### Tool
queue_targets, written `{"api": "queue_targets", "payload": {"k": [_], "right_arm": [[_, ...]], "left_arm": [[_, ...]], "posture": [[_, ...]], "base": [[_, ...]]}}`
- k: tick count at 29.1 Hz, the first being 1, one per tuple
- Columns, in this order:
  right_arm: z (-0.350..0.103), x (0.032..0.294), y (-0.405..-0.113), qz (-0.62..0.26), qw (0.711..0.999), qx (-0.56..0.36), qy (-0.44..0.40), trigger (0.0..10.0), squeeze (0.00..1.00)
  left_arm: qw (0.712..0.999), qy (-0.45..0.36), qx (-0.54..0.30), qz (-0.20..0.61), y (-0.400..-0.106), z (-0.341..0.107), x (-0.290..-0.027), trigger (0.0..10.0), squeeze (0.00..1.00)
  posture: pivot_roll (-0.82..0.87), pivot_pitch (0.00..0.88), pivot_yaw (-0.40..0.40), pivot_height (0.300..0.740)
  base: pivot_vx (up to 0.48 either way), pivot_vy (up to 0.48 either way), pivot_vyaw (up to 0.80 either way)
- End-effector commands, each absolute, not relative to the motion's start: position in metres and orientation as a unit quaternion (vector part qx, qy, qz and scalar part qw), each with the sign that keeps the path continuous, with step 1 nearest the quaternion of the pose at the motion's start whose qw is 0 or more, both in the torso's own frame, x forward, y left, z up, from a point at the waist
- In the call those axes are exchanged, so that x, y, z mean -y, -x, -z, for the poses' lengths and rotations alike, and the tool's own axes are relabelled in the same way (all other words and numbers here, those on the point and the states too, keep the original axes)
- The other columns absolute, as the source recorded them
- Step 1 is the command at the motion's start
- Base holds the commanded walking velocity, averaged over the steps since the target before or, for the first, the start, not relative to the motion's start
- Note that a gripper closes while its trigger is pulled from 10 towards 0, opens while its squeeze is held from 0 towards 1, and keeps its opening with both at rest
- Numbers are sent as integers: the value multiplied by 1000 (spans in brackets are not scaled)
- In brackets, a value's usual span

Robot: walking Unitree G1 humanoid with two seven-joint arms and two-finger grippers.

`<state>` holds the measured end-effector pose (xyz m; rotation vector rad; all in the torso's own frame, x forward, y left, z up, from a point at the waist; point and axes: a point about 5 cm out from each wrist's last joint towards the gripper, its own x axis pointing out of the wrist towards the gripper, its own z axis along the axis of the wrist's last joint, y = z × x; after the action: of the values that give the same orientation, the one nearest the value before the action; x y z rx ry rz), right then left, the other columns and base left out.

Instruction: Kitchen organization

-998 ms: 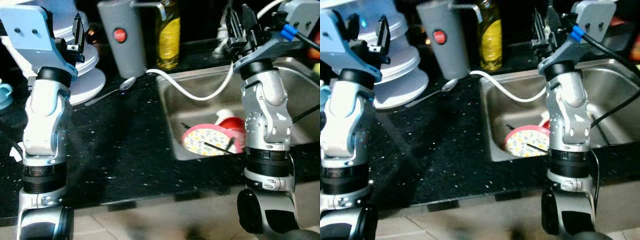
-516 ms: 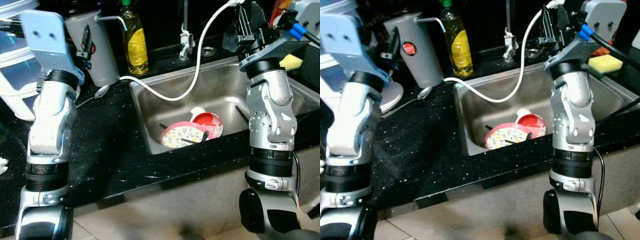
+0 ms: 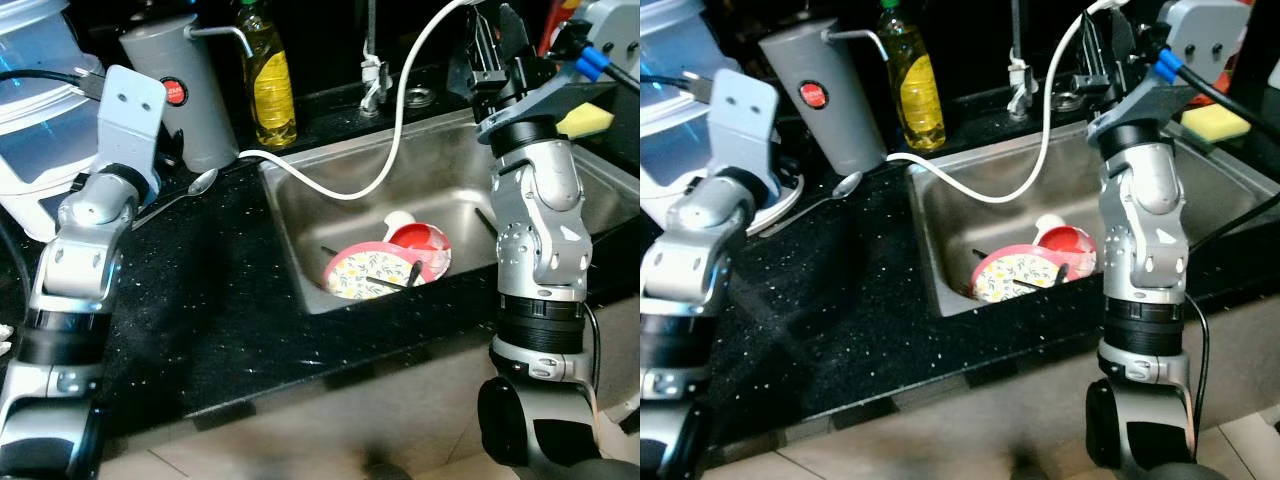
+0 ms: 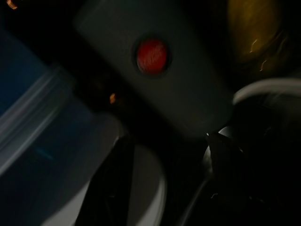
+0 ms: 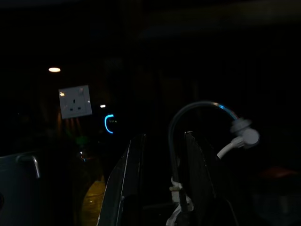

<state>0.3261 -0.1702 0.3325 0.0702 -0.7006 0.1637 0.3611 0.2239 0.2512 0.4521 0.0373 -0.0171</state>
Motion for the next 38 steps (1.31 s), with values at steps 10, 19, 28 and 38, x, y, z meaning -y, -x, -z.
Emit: {"api": "queue_targets", "payload": {"k": [10,19,28,38], "right_arm": [[-330,160,-324,-100,938,330,-28,10000,0],[-327,167,-317,-85,942,324,-19,10000,0],[-326,170,-314,-77,944,319,-14,10000,0],[-328,170,-310,-75,946,316,-12,10000,0]], "left_arm": [[913,-370,-173,22,-389,-210,-263,10000,0],[903,-386,-176,69,-401,-221,-251,10000,1000],[902,-368,-181,135,-404,-224,-240,10000,0],[855,-449,-236,105,-397,-198,-258,10000,0]], "posture": [[-147,43,116,740],[-193,82,150,740],[-200,91,147,740],[-216,107,152,740]], "base": [[0,0,0],[0,0,0],[0,0,0],[0,0,0]]}}
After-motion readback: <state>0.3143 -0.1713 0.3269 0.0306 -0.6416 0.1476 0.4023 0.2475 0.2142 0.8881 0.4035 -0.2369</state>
